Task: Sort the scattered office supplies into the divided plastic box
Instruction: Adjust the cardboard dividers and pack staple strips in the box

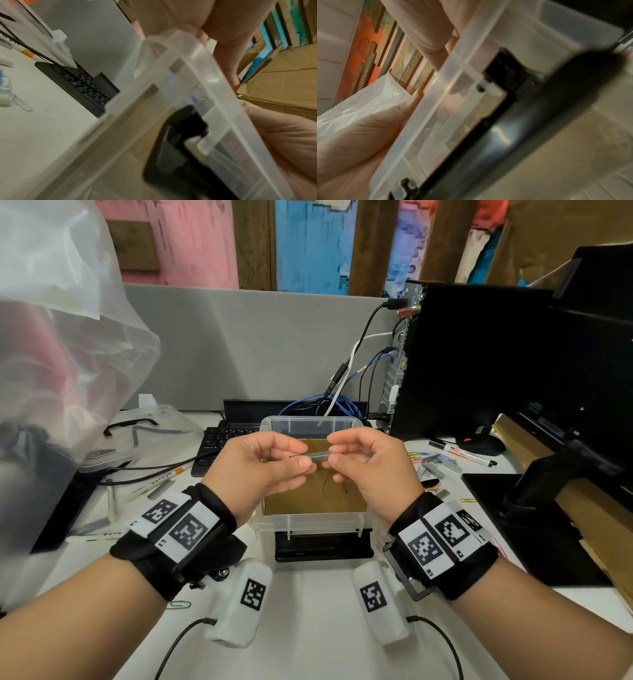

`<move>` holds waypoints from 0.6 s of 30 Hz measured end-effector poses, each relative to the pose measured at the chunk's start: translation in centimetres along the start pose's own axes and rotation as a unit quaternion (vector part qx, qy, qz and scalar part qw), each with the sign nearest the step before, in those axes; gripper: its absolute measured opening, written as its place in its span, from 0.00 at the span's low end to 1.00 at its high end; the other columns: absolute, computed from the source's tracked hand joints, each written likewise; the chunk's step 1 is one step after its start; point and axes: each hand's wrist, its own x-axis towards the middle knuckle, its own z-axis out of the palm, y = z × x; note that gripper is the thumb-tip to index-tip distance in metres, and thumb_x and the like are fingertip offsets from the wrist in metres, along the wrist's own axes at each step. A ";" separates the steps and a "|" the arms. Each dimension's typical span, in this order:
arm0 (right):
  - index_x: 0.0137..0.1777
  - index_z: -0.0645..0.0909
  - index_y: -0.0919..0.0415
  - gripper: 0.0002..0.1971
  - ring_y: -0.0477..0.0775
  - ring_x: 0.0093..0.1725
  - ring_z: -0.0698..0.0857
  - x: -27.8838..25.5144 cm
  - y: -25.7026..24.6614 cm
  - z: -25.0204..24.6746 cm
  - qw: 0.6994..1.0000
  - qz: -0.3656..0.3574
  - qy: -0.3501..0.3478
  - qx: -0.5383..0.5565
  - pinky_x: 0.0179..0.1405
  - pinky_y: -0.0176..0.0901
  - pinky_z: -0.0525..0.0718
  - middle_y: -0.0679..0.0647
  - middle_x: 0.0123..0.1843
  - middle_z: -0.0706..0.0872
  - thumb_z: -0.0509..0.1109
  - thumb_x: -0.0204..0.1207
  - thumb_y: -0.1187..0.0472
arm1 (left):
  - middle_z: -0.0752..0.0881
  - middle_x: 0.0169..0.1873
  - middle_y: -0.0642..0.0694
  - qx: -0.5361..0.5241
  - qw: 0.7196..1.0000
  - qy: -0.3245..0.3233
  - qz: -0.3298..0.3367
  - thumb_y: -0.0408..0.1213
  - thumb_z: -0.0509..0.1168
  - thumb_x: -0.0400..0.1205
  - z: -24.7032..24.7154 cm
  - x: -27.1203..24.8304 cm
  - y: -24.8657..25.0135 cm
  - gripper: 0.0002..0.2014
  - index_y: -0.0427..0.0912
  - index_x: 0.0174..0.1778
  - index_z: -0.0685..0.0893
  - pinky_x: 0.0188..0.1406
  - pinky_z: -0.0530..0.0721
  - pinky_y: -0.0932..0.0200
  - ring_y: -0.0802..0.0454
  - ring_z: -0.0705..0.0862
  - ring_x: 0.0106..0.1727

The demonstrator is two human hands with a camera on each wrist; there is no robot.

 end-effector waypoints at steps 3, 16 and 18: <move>0.51 0.82 0.63 0.10 0.49 0.40 0.90 0.0 0.0 0.0 1.000 0.005 0.004 -0.002 0.34 0.36 0.86 0.62 0.47 0.85 0.71 0.73 0.76 | 0.87 0.35 0.41 0.018 1.000 -0.001 0.001 0.29 0.75 0.61 0.0 0.0 0.0 0.15 0.36 0.44 0.86 0.40 0.88 0.59 0.40 0.89 0.47; 0.49 0.83 0.62 0.12 0.40 0.40 0.85 -0.2 -0.4 0.0 0.998 -0.016 -0.063 -0.013 0.36 0.29 0.82 0.56 0.45 0.87 0.67 0.74 0.79 | 0.90 0.41 0.37 0.014 1.000 -0.020 -0.005 0.33 0.70 0.69 0.3 -0.3 0.3 0.13 0.33 0.49 0.85 0.43 0.89 0.57 0.44 0.90 0.46; 0.49 0.83 0.63 0.12 0.39 0.40 0.85 -0.3 -0.5 -0.1 0.997 -0.022 -0.072 -0.008 0.38 0.30 0.83 0.54 0.44 0.87 0.67 0.74 0.79 | 0.90 0.40 0.36 0.011 1.000 -0.019 -0.014 0.32 0.67 0.75 0.2 -0.3 0.4 0.09 0.32 0.49 0.85 0.40 0.89 0.59 0.45 0.91 0.43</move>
